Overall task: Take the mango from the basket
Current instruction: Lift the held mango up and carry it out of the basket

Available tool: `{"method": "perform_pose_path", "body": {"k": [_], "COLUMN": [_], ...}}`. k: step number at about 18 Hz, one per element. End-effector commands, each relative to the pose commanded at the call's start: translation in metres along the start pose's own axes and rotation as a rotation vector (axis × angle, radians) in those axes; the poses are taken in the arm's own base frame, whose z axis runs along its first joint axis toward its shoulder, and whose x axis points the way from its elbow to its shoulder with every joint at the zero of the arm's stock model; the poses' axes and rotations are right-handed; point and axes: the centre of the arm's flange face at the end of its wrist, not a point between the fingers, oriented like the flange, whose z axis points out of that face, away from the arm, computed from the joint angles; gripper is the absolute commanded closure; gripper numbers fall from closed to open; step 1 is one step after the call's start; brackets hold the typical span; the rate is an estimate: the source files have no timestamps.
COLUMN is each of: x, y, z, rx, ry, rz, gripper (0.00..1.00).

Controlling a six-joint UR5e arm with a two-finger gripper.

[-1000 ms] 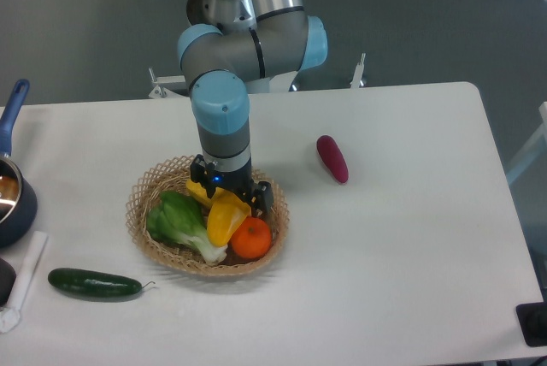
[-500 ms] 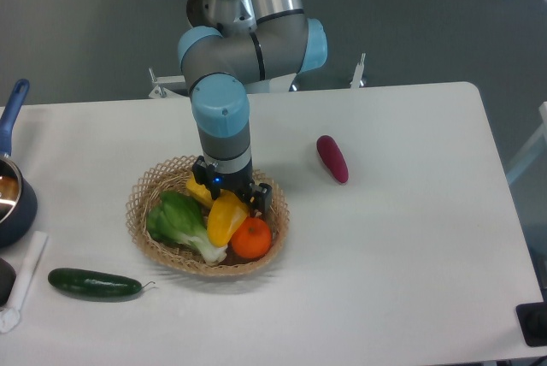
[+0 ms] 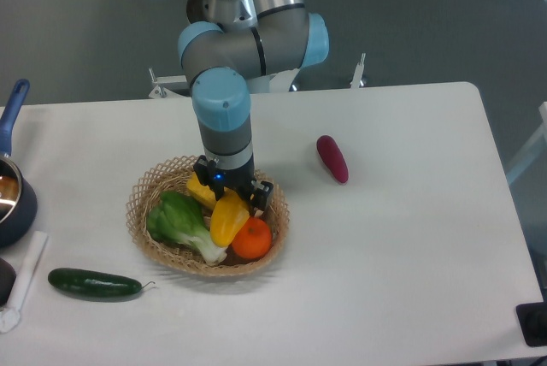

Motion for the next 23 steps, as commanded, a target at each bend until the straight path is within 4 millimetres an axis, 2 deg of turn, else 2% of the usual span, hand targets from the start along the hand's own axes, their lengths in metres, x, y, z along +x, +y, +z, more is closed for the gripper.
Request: {"method": "perform_pose_path", "body": {"k": [5, 8, 11, 13, 17, 23], "x": [-0.080, -0.140, -0.196, -0.214, -0.237, -0.242], "y": [0.011, 0.027, 0.062, 0.078, 0.106, 0.108], "z": [-0.057, -0.095, -0.120, -0.123, -0.111, -0.098], "rx": [0.107, 0.194, 0.283, 0.289, 0.248, 0.236], "ry": [-0.083, -0.121, -0.123, -0.138, -0.161, -0.147], "rz": [-0.172, -0.298, -0.372, -0.332, -0.201, -0.190], "gripper": [0.61, 0.61, 0.61, 0.61, 0.61, 0.61]}}
